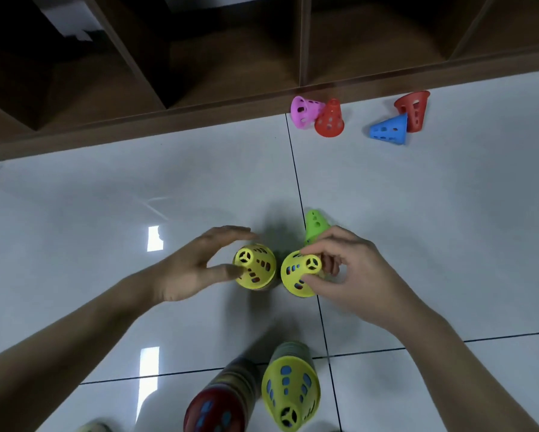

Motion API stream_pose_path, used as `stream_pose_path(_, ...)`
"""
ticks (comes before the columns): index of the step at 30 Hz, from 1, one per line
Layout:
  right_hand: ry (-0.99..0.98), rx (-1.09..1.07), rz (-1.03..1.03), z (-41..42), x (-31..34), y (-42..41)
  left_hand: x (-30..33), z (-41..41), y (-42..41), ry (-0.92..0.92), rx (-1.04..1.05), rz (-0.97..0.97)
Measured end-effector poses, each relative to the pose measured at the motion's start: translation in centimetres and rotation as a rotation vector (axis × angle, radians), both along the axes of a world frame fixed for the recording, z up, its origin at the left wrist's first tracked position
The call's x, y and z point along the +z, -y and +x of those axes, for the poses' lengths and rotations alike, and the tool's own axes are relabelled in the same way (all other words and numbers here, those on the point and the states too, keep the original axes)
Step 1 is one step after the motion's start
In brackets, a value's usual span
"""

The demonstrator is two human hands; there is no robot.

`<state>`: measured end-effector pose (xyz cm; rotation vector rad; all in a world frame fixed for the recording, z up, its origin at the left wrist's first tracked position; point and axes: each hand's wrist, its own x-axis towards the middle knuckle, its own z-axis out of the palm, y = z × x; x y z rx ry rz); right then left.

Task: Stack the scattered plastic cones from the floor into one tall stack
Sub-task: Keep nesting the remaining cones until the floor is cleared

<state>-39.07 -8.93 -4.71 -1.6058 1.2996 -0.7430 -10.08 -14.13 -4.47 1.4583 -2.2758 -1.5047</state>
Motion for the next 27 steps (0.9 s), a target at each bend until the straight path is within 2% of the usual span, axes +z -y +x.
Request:
stream_pose_path(3,0.009,0.016,0.055,0.3,-0.8,0.2,1.1,-0.7,2.2,-0.168,0.099,0.128)
stream_pose_path(6,0.103,0.048,0.146,-0.6,-1.0,0.6,0.3,-3.0,5.7,-0.124,0.068,0.072)
stream_pose_path(8,0.189,-0.018,0.162,-1.5,-1.1,0.9,-0.7,-5.1,7.9,-0.022,-0.037,-0.004)
stream_pose_path(10,0.222,-0.157,0.132,-3.0,-1.4,1.6,-2.3,-7.9,10.0,0.063,-0.233,-0.121)
stream_pose_path(14,0.253,-0.379,0.107,-6.0,-2.3,3.9,-5.1,-12.6,12.8,0.139,-0.506,-0.278)
stream_pose_path(18,0.166,-0.535,0.061,-9.1,-4.1,8.4,-7.3,-15.0,13.4,0.289,-0.750,-0.466)
stream_pose_path(22,-0.044,-0.522,-0.021,-12.5,-6.2,14.1,-8.4,-16.0,12.2,0.330,-0.897,-0.581)
stream_pose_path(25,-0.221,-0.501,-0.074,-14.5,-7.5,18.3,-8.2,-16.4,11.9,0.342,-0.844,-0.571)
stream_pose_path(27,-0.242,-0.539,0.001,-15.2,-7.9,20.2,-7.5,-16.1,12.5,0.378,-0.710,-0.490)
